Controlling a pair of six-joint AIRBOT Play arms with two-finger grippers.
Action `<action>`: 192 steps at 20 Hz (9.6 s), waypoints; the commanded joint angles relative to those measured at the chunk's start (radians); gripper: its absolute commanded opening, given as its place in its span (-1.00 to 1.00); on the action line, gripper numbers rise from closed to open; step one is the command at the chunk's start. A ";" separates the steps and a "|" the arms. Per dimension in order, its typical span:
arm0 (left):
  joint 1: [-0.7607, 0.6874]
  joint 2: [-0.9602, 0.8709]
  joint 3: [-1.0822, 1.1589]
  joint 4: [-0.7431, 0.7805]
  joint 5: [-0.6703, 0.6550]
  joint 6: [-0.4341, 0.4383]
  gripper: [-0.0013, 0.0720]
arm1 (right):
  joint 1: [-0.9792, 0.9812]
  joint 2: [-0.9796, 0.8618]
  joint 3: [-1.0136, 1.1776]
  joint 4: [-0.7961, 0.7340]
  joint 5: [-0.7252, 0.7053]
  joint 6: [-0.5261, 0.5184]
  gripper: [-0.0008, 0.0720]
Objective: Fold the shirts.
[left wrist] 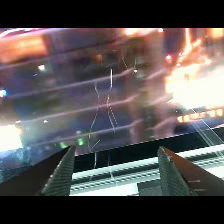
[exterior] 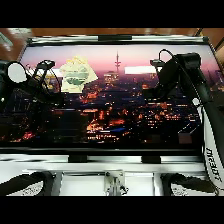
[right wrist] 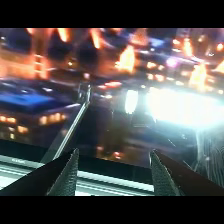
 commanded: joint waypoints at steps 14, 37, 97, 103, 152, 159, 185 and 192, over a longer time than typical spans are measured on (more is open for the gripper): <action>0.000 0.001 0.000 0.000 0.000 0.000 0.71 | 0.000 0.000 0.000 0.000 0.061 0.003 0.57; 0.077 -0.666 0.407 0.251 0.459 -0.086 0.74 | 0.000 0.000 0.000 0.012 0.279 0.016 0.56; -0.286 0.396 -0.951 -0.520 0.641 -0.320 1.00 | -0.348 0.510 -0.716 0.353 0.030 -0.226 0.84; -0.299 0.262 -0.951 -0.554 0.833 -0.320 1.00 | -0.324 0.414 -0.798 0.364 0.082 -0.243 0.84; -0.237 0.334 0.483 -0.285 0.241 0.128 -0.88 | -0.008 0.689 0.310 0.318 0.492 -0.335 -0.82; -0.236 0.271 0.264 -0.051 0.294 0.128 -0.88 | -0.008 0.510 0.213 0.121 -0.059 -0.262 -0.82; 0.111 0.023 -0.195 -0.224 0.151 -0.021 0.68 | -0.564 0.177 -0.204 0.359 0.105 -0.225 0.61; 0.112 0.060 -0.638 -0.386 0.454 -0.015 0.68 | -0.630 0.184 -0.487 0.421 0.117 -0.270 0.62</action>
